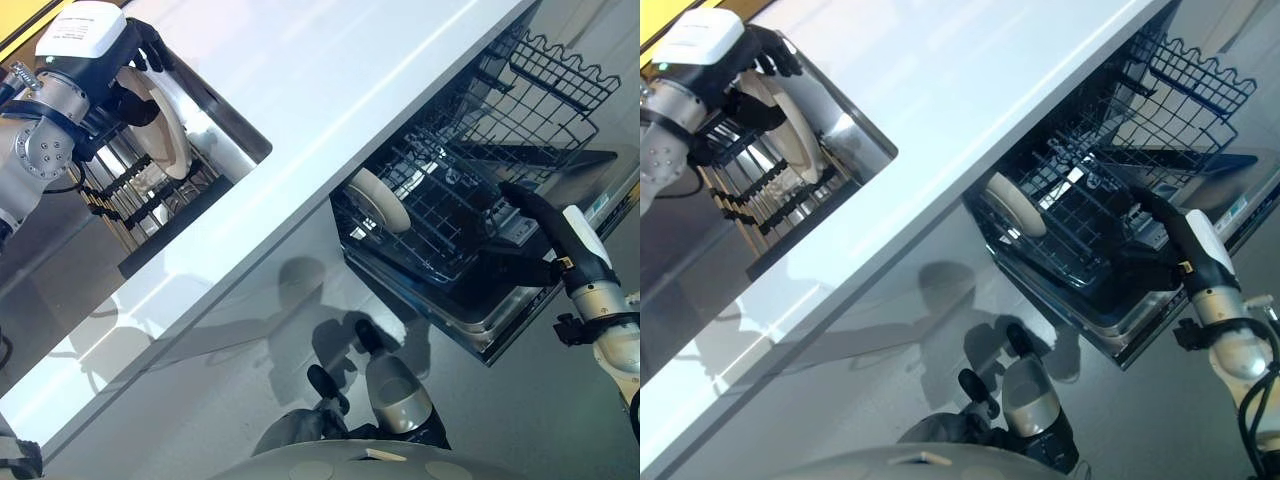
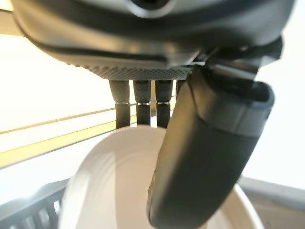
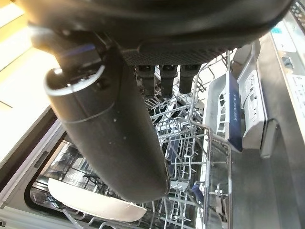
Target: Pick up plates and place into dishwasher.
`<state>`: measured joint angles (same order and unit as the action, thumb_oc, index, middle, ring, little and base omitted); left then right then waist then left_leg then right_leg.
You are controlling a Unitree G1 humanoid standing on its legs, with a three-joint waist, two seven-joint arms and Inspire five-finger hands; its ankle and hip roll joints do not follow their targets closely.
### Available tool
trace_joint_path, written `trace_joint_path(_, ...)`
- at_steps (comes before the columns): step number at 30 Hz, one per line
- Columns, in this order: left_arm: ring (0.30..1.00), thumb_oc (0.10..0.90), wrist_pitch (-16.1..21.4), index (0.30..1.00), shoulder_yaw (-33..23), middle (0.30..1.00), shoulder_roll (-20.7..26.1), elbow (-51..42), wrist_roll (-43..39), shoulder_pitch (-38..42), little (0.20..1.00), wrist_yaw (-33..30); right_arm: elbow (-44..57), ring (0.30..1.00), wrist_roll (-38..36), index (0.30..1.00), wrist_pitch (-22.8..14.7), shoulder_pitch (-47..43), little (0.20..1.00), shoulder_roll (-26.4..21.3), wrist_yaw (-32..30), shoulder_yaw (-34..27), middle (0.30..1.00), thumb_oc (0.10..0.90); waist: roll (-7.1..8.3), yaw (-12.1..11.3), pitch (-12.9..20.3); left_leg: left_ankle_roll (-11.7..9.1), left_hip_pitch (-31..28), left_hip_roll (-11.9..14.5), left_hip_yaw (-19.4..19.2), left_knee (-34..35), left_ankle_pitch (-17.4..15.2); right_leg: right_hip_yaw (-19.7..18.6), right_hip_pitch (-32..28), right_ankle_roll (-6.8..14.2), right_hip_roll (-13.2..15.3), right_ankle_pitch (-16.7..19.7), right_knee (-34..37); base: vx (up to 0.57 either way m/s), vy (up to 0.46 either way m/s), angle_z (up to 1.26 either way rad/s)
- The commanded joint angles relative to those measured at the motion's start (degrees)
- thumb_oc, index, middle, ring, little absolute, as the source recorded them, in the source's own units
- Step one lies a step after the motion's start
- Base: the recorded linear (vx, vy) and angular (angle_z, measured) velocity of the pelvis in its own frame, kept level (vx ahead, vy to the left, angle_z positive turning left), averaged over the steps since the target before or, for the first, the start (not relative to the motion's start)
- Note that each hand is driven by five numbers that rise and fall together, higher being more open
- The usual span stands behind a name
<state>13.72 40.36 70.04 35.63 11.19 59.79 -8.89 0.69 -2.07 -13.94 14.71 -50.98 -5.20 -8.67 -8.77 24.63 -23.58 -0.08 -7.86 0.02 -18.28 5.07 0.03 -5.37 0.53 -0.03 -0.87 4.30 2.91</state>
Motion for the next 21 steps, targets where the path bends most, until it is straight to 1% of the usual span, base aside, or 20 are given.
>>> trace_joint_path(1, 0.3, 0.1, -1.61, 0.3, -2.31, 0.3, 1.24, 5.07, -1.89, 2.92, 0.2, -1.11, 5.66, 0.9, 0.17, 0.9, -5.89, -2.07, 0.9, -2.33, -3.26, -5.1, 0.9, 0.8, 2.55, -0.73, 5.01, 0.73, 3.5, -1.82, -1.15, -4.27, -3.27, 4.36, 2.93, 7.45, 0.86, -4.67, -4.9, 0.0, 0.0, 0.0)
trace_joint_path(4, 0.3, 0.1, -0.96, 0.3, -3.33, 0.3, 2.0, 5.61, -1.33, 1.8, 0.2, -0.87, 6.01, 0.9, 0.69, 0.9, -6.13, -1.86, 0.9, -2.47, -3.05, -5.34, 0.9, 0.8, 2.23, -1.03, 5.42, 0.65, 3.17, -1.91, -1.04, -4.1, -3.17, 4.59, 2.3, 7.44, 0.96, -4.6, -4.43, -0.01, 0.007, 0.02)
trace_joint_path(10, 0.3, 0.1, -0.97, 0.3, -3.95, 0.3, 3.07, 5.78, -1.74, 1.54, 0.2, 0.44, 6.64, 0.9, 0.73, 0.9, -5.94, -1.72, 0.9, -2.73, -3.03, -5.63, 0.9, 0.8, 1.91, -1.69, 6.64, 0.54, 2.44, -1.97, -0.49, -3.61, -3.01, 5.02, 1.29, 7.39, 0.85, -4.56, -3.89, -0.02, 0.008, 0.05)
trace_joint_path(13, 0.3, 0.1, -0.69, 0.3, -4.77, 0.3, 3.17, 5.76, -1.32, 0.74, 0.2, 0.76, 6.87, 0.9, 0.84, 0.9, -5.88, -1.48, 0.9, -2.69, -3.04, -5.83, 0.9, 0.8, 1.87, -1.81, 6.97, 0.47, 2.26, -1.99, -0.39, -3.5, -2.96, 5.1, 0.96, 7.38, 0.82, -4.54, -3.67, -0.02, 0.007, 0.05)
trace_joint_path(15, 0.3, 0.1, -0.02, 0.3, -6.18, 0.3, 3.08, 6.21, -0.89, -0.87, 0.2, 0.77, 7.07, 0.9, 1.18, 0.9, -6.06, -1.44, 0.9, -2.42, -3.16, -5.69, 0.9, 0.8, 1.95, -2.12, 7.78, 0.47, 1.77, -2.11, -0.06, -3.13, -2.94, 5.12, 0.34, 7.31, 0.64, -4.47, -3.23, -0.05, 0.012, 0.02)
trace_joint_path(21, 0.3, 0.1, 1.07, 0.3, -7.48, 0.3, 4.17, 6.06, -1.63, -1.52, 0.2, 1.27, 7.56, 0.9, 1.38, 0.9, -6.97, -0.71, 0.9, -1.56, -3.67, -5.84, 0.9, 0.8, 2.21, -2.75, 9.77, 0.23, 1.01, -2.02, 0.12, -2.41, -2.67, 5.46, -0.64, 7.37, 0.26, -4.3, -2.6, -0.05, -0.003, 0.02)
